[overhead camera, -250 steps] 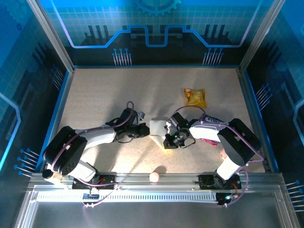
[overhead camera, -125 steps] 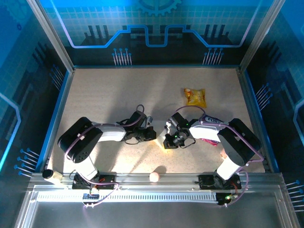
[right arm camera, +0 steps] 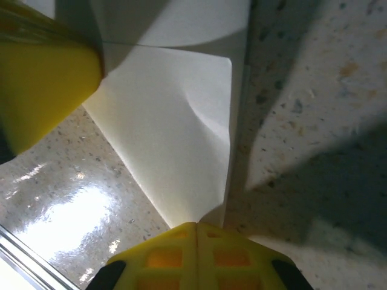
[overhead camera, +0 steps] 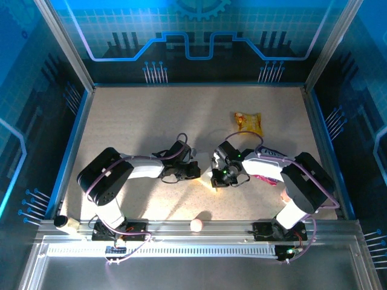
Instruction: Fold a paper plane with a square sheet of paper (fold left side to right side)
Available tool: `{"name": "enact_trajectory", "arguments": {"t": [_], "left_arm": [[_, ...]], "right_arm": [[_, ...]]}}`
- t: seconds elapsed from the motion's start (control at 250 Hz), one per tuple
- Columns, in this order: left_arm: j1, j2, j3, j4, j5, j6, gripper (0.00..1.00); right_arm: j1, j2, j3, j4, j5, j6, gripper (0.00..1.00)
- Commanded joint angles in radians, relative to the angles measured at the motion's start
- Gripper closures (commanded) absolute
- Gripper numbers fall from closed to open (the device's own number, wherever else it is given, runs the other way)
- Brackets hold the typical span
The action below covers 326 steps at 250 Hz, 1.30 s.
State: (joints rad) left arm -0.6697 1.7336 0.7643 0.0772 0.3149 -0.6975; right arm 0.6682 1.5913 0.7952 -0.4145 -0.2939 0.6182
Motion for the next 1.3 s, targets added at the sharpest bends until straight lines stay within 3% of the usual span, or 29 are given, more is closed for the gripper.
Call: {"name": "enact_trajectory", "arguments": {"t": [0.0, 0.172, 0.619, 1.019, 1.299], "left_arm": [[-0.014, 0.017, -0.006, -0.108, -0.049, 0.014, 1.0], [-0.019, 0.015, -0.008, -0.108, -0.059, 0.007, 1.0], [-0.024, 0.012, -0.011, -0.103, -0.068, -0.001, 1.0], [-0.027, 0.003, -0.018, -0.108, -0.082, -0.007, 1.0], [-0.027, 0.001, -0.026, -0.112, -0.103, -0.011, 1.0]], "right_arm": [[-0.002, -0.055, 0.035, -0.05, -0.006, 0.024, 1.0], [0.002, -0.043, 0.016, 0.051, -0.091, 0.072, 1.0], [0.012, 0.115, 0.055, 0.163, -0.172, 0.075, 1.0], [0.011, 0.169, 0.079, 0.19, -0.178, 0.075, 1.0], [0.012, 0.198, 0.075, 0.117, -0.148, 0.043, 1.0]]}}
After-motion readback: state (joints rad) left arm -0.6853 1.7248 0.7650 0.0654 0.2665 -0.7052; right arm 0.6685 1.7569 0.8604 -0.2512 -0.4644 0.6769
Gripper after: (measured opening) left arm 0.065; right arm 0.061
